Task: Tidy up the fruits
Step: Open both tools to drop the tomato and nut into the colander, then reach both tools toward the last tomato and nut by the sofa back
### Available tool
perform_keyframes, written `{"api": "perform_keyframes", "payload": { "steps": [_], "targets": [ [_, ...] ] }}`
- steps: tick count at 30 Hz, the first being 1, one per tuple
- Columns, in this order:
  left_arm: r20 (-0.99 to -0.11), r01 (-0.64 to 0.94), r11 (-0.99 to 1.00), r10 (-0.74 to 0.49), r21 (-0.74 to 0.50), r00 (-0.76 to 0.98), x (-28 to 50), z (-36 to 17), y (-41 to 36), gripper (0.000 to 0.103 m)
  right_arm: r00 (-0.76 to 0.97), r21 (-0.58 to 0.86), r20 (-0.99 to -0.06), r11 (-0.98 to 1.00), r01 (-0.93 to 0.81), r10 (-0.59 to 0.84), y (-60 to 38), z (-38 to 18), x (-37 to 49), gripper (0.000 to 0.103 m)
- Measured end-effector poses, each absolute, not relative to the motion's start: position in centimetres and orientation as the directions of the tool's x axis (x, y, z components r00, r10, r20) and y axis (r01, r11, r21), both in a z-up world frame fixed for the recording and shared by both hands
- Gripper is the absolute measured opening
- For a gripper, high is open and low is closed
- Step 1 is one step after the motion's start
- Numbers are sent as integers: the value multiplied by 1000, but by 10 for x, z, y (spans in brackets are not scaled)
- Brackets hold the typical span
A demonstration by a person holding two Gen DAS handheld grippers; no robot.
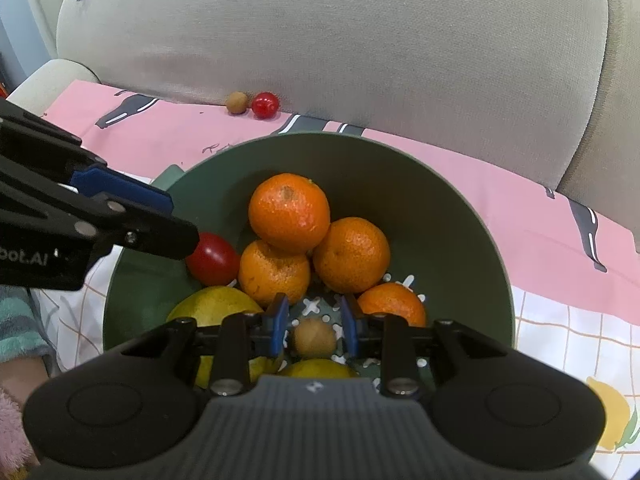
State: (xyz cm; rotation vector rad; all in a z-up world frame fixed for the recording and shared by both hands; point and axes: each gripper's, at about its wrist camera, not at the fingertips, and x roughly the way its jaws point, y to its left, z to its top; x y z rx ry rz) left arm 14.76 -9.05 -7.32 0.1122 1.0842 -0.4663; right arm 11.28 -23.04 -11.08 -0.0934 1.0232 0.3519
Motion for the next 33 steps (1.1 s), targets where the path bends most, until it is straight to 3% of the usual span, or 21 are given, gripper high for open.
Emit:
{"api": "perform_keyframes", "payload": {
  "steps": [7,14,27,33],
  "targets": [
    [-862,416,898,-321,-145,393,144,-66,-86,33,492,69,-840,943,-324,230,-228,-100,109,35],
    [-841,412,899,-332,-146,426,140,-54,-80,38,520,71,-824,951,-300,225,-226,-87,100,60],
    [-796,332,927,-332,-175,507,137,-33,-45,47,582,124,-784,973,-193,215,-210,-61,88,93],
    [-763,280,946,-303,-165,571,136,-25,-27,71,606,128,-765,973,-189,219,-196,-49,83,99]
  ]
}}
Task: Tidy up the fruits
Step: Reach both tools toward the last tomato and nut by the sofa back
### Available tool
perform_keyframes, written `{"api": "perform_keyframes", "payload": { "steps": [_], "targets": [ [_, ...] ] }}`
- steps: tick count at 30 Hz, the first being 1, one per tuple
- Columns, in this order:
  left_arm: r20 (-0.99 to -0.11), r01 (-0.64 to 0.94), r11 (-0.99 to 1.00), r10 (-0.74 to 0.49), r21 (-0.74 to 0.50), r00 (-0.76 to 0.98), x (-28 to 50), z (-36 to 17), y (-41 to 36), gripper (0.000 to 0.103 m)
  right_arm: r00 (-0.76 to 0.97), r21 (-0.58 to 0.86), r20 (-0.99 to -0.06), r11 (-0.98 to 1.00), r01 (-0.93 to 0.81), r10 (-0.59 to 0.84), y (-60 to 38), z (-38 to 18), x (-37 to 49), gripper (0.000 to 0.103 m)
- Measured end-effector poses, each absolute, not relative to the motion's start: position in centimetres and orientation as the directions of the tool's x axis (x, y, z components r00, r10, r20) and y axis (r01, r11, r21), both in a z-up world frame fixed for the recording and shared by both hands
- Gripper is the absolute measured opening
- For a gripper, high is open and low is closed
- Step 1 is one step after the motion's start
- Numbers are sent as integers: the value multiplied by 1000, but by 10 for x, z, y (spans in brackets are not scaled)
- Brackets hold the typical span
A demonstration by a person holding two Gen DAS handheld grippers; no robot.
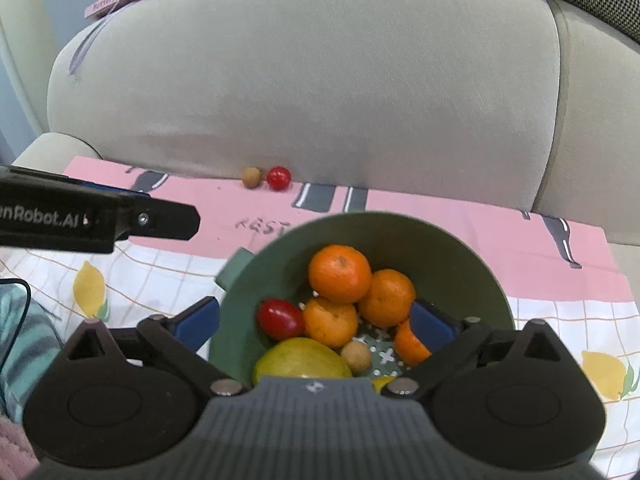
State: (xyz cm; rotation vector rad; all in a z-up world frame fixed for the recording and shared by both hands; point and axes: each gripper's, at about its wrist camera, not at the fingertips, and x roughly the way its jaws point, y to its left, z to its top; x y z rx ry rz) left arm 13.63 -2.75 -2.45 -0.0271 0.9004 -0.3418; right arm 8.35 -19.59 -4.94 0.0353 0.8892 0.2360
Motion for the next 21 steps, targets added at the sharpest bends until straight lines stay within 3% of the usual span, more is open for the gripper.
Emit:
{"api": "perform_keyframes", "payload": {
  "steps": [8,21],
  "targets": [
    [-728,218,955,-293,-199,620,142,-17,3,80,605,149,-759,969,-199,241,-175,-41,89,99],
    [-681,129,950,-296,-285,670,161,-18,51,81,671,19,-711,959,-283,212,-125,-31,114,99]
  ]
}}
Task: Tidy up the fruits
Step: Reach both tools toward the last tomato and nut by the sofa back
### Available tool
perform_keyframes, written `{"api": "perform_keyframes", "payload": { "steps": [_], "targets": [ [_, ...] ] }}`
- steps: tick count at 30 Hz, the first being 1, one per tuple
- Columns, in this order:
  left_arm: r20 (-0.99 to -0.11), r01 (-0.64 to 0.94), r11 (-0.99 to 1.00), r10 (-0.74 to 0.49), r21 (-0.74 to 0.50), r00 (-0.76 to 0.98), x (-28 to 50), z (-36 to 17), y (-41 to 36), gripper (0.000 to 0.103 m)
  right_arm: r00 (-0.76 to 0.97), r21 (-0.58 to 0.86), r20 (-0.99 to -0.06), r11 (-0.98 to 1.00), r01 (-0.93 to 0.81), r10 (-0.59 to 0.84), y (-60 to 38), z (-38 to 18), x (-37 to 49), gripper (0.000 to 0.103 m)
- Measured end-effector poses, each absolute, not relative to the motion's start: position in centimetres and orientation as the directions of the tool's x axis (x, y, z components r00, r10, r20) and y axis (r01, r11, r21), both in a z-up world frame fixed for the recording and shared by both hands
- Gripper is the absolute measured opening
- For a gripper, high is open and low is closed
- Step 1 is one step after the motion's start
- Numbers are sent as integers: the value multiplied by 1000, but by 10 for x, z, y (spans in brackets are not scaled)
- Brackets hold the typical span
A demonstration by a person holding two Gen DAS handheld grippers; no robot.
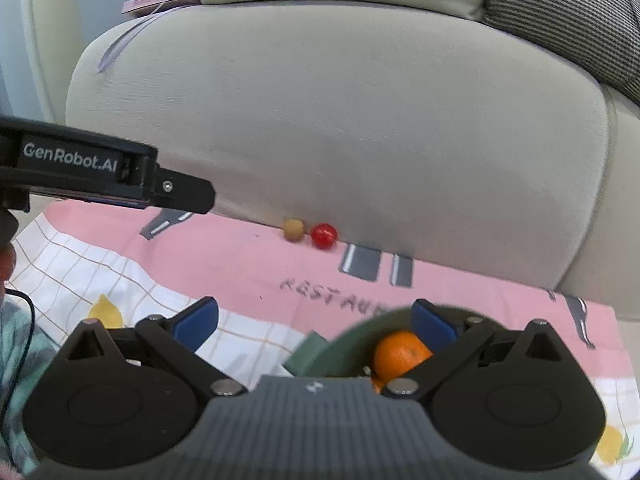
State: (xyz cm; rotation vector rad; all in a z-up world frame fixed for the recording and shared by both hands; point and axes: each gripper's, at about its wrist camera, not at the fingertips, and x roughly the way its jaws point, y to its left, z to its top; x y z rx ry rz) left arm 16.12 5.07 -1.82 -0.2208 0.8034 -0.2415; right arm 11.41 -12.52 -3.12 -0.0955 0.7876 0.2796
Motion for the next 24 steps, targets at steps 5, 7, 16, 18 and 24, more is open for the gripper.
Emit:
{"api": "perform_keyframes", "payload": {
  "steps": [5,7,16,18,24],
  "targets": [
    [-684,92,944,-295,-318,667,173,-27,69,81,653,13,-724,950,-311,224,-111,-34,132,99],
    [-685,75,940,-295,-332,667,178,-31,77,81,639,32,-732,948,-316,237,-107,-36,141,99],
    [-708,12,919,-311,-393,634,200,-58,93,81,618,-21,-761,945,-326,196,-95,-54,181,99],
    [-713,5,916,-316,-401,627,206,-64,95,79,612,-18,-767,948,-318,191,-96,-58,191,99],
    [-737,5,921,-315,-390,598,225,-77,90,75,588,1,-791,961,-277,171,-100,-71,222,91]
  ]
}}
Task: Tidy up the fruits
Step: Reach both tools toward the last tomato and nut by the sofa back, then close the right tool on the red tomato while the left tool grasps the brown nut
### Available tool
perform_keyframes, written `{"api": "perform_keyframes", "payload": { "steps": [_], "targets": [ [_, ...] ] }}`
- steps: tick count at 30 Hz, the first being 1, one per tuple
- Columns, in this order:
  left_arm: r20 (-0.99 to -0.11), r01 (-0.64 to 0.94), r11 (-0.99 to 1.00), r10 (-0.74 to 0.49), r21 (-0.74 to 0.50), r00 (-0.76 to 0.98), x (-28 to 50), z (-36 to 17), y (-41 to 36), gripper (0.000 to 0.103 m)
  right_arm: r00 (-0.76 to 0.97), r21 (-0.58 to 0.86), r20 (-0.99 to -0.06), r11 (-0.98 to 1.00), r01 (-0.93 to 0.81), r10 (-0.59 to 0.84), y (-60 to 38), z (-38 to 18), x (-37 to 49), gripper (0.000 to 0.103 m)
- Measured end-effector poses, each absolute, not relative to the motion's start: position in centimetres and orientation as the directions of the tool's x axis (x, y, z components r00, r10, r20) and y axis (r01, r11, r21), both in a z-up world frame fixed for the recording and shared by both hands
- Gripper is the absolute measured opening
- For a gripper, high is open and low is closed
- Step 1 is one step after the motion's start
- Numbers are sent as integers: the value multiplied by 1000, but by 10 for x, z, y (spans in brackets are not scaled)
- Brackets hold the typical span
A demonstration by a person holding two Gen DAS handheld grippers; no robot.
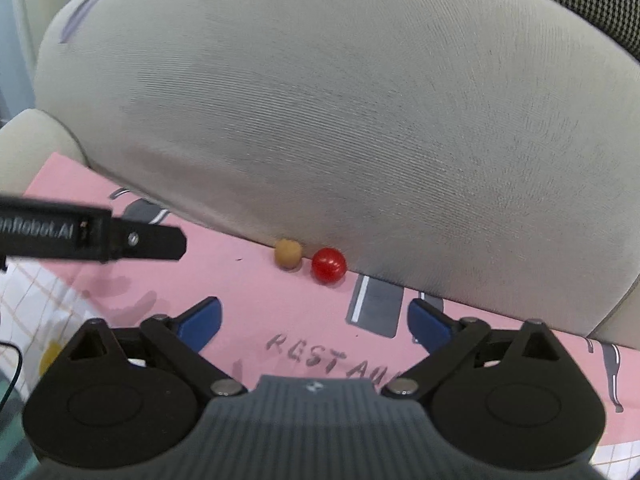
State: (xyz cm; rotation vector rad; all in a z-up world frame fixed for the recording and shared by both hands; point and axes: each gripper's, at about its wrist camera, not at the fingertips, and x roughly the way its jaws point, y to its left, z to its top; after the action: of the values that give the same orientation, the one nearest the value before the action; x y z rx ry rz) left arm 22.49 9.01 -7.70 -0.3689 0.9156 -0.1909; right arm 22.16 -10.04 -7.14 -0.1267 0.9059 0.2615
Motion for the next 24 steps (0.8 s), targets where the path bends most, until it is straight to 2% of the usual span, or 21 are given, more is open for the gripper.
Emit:
{"api": "perform_keyframes", "payload": {
  "steps": [3,15,24],
  "targets": [
    [-755,15,933,-300,-358,583,235,-82,84,73,577,21,-799,967,-254,169,-104,-78,236,88],
    [-777,51,946,-294,-321,557,267,-98,74,62,521,107,-827,969,-223,211,-112,-103,280,67],
    [-789,81,949,-299,-305,536,276,-113,68,56,477,108,-852,964,-243,216,-104,-121,303,53]
  ]
}}
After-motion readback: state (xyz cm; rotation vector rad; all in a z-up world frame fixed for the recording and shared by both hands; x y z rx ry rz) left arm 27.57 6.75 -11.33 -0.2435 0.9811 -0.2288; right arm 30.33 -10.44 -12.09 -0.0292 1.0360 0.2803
